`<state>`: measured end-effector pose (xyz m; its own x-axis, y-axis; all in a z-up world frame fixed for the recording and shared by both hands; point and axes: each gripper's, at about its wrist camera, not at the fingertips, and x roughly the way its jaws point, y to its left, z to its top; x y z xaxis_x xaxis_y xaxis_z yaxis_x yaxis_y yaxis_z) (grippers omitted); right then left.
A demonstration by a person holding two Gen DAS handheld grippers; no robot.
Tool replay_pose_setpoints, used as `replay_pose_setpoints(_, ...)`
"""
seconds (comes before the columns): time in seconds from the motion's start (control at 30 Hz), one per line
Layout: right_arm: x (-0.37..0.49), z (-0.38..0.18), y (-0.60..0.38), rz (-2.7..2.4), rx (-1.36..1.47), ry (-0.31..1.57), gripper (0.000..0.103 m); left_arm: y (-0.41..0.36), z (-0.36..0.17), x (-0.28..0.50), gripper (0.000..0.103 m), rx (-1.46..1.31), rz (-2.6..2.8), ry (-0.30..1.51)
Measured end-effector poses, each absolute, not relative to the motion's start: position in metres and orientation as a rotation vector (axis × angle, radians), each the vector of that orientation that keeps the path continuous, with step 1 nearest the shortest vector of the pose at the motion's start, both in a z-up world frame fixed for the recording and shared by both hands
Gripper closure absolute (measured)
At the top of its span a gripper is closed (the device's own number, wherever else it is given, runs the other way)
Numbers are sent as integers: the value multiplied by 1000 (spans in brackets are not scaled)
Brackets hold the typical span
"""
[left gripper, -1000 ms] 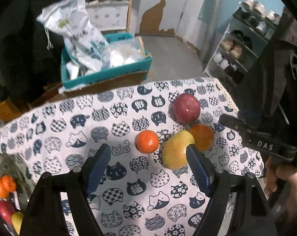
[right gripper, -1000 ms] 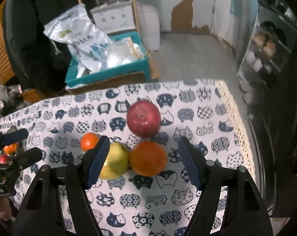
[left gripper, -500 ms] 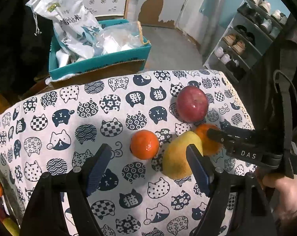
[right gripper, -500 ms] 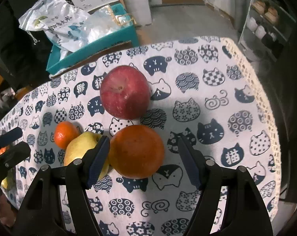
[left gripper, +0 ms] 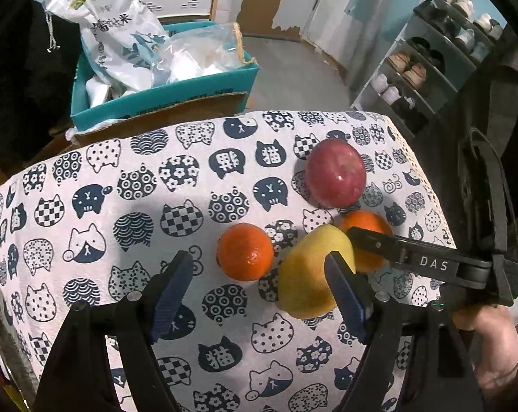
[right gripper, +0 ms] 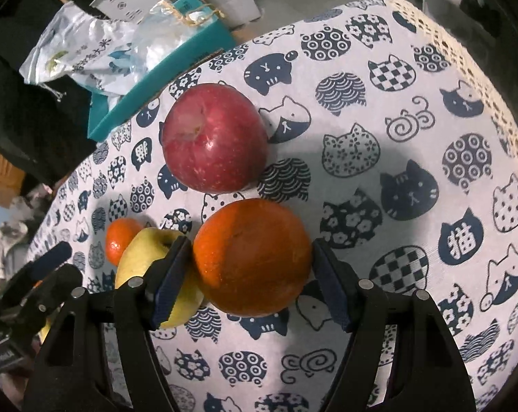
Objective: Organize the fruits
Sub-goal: 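Move the right tool onto a large orange while the left tool approaches a yellow-green pear, then close the right tool on the orange while the left tool closes on the pear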
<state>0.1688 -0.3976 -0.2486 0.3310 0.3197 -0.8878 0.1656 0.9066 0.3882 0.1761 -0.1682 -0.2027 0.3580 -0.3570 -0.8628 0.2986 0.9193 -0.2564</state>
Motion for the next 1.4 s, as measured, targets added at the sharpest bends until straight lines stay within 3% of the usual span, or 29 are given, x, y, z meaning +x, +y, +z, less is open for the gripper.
replay_pose_setpoints(0.37,149,-227,-414,-38,222,1217,34,-200,-204,163,20,-19,-518,1131)
replay_pose_setpoints(0.43,146,-224,-421,-58,205,1216,34,-209,-206,161,16,9,-535,1130)
replay_pose_setpoints(0.97,136,-227,-426,-63,152,1217,34,-252,-253,159,16,124,-562,1233)
replay_pose_setpoints(1.07,136,-229,-424,-60,143,1222,34,-252,-257,157,22,130,-557,1230)
replay_pose_setpoints(1.13,135,-229,-423,-56,139,1222,34,-251,-259,158,33,139,-539,1221)
replay_pose_setpoints(1.4,134,-228,-413,-44,97,1201,34,-241,-258,157,33,116,-530,1208)
